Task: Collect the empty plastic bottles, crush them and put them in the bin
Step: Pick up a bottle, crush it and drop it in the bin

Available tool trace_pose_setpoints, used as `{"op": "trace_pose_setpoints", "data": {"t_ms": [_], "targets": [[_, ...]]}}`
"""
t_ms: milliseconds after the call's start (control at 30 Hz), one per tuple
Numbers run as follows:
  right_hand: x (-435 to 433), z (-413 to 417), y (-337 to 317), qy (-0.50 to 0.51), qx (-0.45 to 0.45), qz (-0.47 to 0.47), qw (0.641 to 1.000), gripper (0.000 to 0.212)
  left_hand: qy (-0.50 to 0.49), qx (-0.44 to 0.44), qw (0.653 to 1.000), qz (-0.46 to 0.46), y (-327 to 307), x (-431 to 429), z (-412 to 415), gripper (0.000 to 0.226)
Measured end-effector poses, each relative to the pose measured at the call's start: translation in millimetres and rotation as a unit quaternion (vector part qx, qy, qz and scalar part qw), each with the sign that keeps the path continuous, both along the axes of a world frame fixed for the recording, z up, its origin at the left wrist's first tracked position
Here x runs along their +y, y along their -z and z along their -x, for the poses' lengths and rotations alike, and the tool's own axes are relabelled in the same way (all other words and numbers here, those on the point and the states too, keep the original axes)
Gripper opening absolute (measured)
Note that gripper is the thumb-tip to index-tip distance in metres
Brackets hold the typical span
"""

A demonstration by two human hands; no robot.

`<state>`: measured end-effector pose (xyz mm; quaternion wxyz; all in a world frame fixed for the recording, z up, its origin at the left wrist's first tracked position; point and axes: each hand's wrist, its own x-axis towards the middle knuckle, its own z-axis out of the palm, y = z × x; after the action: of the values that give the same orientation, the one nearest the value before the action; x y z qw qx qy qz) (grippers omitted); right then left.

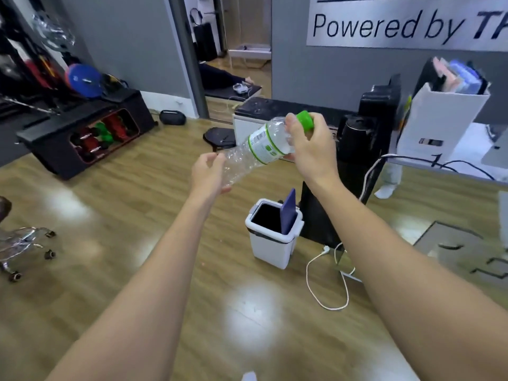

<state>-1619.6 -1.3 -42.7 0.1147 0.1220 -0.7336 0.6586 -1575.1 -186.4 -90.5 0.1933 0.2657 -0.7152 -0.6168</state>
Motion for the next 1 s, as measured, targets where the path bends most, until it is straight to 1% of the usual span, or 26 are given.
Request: {"op": "trace_pose_setpoints", "data": {"t_ms": [67, 200, 267, 400, 533, 600, 700, 833, 900, 967, 1000], "targets": [[-24, 30, 11, 0.019, 0.003, -0.025, 0.999, 0.028, 0.021, -0.023, 0.999, -0.009, 14, -22, 37, 0.021], [-59, 91, 32, 0.043, -0.002, -0.068, 0.997, 0.026, 0.056, -0.062, 0.996, -0.006, 43, -57, 110, 0.021], [-69, 122, 47, 0.056, -0.013, -0.084, 0.995, 0.028, 0.081, -0.081, 0.993, -0.002, 62, -66, 145, 0.020], [-87, 186, 94, 0.080, -0.041, -0.111, 0.990, 0.030, 0.143, -0.142, 0.979, 0.021, 103, -85, 209, 0.030], [-106, 246, 161, 0.105, -0.102, -0.124, 0.981, 0.029, 0.205, -0.177, 0.961, 0.056, 142, -104, 265, 0.033], [-115, 270, 194, 0.112, -0.143, -0.138, 0.974, 0.028, 0.234, -0.196, 0.951, 0.058, 161, -108, 294, 0.035], [-127, 303, 238, 0.125, -0.204, -0.171, 0.956, 0.027, 0.287, -0.212, 0.933, 0.050, 200, -105, 340, 0.038], [-143, 333, 293, 0.146, -0.261, -0.186, 0.936, 0.028, 0.344, -0.230, 0.909, 0.046, 255, -95, 385, 0.045], [-151, 345, 319, 0.168, -0.291, -0.198, 0.921, 0.028, 0.377, -0.253, 0.889, 0.050, 285, -91, 403, 0.049], [-162, 354, 351, 0.186, -0.319, -0.190, 0.910, 0.023, 0.409, -0.264, 0.871, 0.063, 322, -92, 421, 0.046], [-168, 357, 369, 0.198, -0.334, -0.185, 0.903, 0.022, 0.424, -0.267, 0.863, 0.065, 342, -93, 428, 0.041]]}}
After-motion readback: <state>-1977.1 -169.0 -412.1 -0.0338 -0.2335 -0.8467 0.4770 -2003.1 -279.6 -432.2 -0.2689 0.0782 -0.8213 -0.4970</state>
